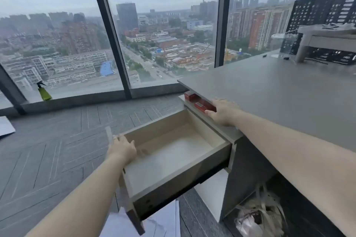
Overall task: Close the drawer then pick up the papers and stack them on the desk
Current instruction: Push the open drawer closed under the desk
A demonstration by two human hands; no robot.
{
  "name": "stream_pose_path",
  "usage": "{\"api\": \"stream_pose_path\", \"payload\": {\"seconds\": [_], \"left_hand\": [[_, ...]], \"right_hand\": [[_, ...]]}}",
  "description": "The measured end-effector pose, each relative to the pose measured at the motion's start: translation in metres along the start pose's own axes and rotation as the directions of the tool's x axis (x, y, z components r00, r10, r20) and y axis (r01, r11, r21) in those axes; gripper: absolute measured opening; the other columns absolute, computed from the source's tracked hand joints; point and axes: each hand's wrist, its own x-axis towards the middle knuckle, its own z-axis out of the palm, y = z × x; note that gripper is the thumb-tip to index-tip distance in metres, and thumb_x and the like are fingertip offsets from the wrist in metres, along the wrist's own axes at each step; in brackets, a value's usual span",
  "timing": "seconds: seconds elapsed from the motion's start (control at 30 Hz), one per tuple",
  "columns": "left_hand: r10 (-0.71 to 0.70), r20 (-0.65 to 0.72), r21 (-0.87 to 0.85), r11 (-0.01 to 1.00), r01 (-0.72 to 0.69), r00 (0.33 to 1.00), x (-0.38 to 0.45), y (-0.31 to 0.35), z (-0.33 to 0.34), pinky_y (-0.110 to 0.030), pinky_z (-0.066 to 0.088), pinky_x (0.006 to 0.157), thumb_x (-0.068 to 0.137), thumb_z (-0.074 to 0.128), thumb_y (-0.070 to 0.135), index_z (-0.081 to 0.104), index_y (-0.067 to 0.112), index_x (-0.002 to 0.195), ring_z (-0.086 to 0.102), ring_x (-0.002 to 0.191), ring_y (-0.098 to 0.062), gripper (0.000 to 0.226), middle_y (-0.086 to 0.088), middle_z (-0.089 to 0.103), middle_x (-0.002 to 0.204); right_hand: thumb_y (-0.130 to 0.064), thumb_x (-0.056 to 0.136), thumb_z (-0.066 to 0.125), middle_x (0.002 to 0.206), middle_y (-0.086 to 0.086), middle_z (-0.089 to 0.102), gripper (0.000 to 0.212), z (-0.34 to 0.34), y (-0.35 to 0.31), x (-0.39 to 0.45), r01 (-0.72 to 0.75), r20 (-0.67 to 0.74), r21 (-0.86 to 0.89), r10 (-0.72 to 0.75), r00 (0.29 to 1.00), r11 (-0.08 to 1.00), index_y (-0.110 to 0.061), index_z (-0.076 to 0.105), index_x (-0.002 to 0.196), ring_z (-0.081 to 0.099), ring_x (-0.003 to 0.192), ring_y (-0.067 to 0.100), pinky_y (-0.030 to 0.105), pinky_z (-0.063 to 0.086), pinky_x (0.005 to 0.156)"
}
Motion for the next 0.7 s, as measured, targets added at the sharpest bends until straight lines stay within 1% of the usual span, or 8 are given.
{"api": "stream_pose_path", "payload": {"seconds": [0.07,0.13,0.27,0.33,0.4,0.5,0.57,0.7], "left_hand": [[-0.135,0.03,-0.086,0.987,0.137,0.99,-0.003,-0.011,0.001,-0.046,0.026,0.115,0.099,0.029,0.03,0.003,-0.006,0.148,0.022,0.144,-0.04,0.066,-0.023,0.01,0.159],[-0.195,0.02,-0.184,0.963,0.195,0.981,-0.003,-0.018,0.003,-0.043,0.032,0.109,0.099,0.03,0.024,0.016,-0.013,0.143,0.031,0.139,-0.041,0.059,-0.029,0.026,0.153],[-0.13,-0.007,-0.217,0.968,0.126,0.991,0.004,-0.021,-0.007,-0.034,0.042,0.083,0.092,0.037,0.007,0.057,-0.01,0.112,0.057,0.109,-0.039,0.033,-0.028,0.06,0.118],[-0.092,-0.001,-0.222,0.971,0.089,0.996,0.009,-0.022,-0.012,-0.032,0.037,0.064,0.084,0.039,-0.001,0.059,-0.003,0.084,0.056,0.08,-0.032,0.02,-0.023,0.061,0.09],[-0.039,0.021,-0.226,0.973,0.043,0.999,0.014,-0.021,-0.01,-0.029,0.03,0.055,0.079,0.038,-0.003,0.053,0.001,0.065,0.049,0.065,-0.027,0.02,-0.015,0.058,0.072],[0.073,0.062,-0.294,0.954,-0.051,0.995,0.023,-0.009,-0.001,-0.029,0.039,0.072,0.078,0.036,-0.005,0.069,-0.002,0.082,0.057,0.084,-0.028,0.034,-0.017,0.071,0.092],[0.127,0.098,-0.403,0.912,-0.077,0.987,0.026,0.003,0.009,-0.03,0.038,0.085,0.082,0.034,-0.006,0.071,0.01,0.1,0.054,0.1,-0.024,0.044,-0.006,0.067,0.105],[0.193,0.171,-0.48,0.873,-0.09,0.966,0.033,0.037,0.034,-0.031,0.029,0.113,0.079,0.032,-0.011,0.051,0.013,0.137,0.041,0.136,-0.021,0.066,-0.001,0.052,0.142]], "right_hand": [[-0.055,0.087,0.037,0.15,0.008,0.04,0.069,-0.006,-0.004,-0.003,-0.025,0.028,-0.008,0.025,0.999,1.0,-0.015,0.033,0.144,0.037,0.139,0.027,0.044,0.029,0.114],[-0.053,0.09,0.036,0.154,0.01,0.035,0.069,-0.011,-0.003,-0.003,-0.029,0.067,0.005,0.029,0.997,1.0,-0.013,0.029,0.147,0.031,0.142,0.027,0.043,0.025,0.116],[-0.048,0.096,0.031,0.161,0.006,0.02,0.067,-0.009,-0.002,-0.007,0.028,0.075,-0.019,-0.026,0.997,0.999,-0.013,0.019,0.152,0.018,0.148,0.021,0.038,0.014,0.121],[-0.047,0.097,0.027,0.162,0.003,0.014,0.066,-0.009,0.0,-0.004,0.058,0.063,-0.061,-0.054,0.997,0.996,-0.014,0.015,0.153,0.013,0.149,0.018,0.035,0.011,0.121],[-0.046,0.099,0.025,0.162,0.002,0.013,0.063,-0.013,0.0,0.001,0.085,0.085,-0.029,-0.082,0.993,0.996,-0.015,0.015,0.152,0.012,0.15,0.016,0.034,0.008,0.121],[-0.043,0.1,0.024,0.162,-0.001,0.016,0.059,-0.017,0.006,0.007,0.109,0.102,0.078,-0.117,0.988,0.991,-0.016,0.02,0.152,0.012,0.149,0.014,0.032,0.006,0.122],[-0.043,0.1,0.024,0.161,-0.003,0.019,0.056,-0.017,0.009,0.01,0.125,0.089,0.132,-0.138,0.986,0.983,-0.019,0.024,0.151,0.013,0.149,0.013,0.033,0.007,0.122],[-0.041,0.101,0.024,0.16,-0.004,0.023,0.053,-0.015,0.015,0.018,0.134,0.067,0.176,-0.148,0.987,0.975,-0.02,0.029,0.149,0.016,0.148,0.013,0.033,0.008,0.122]]}}
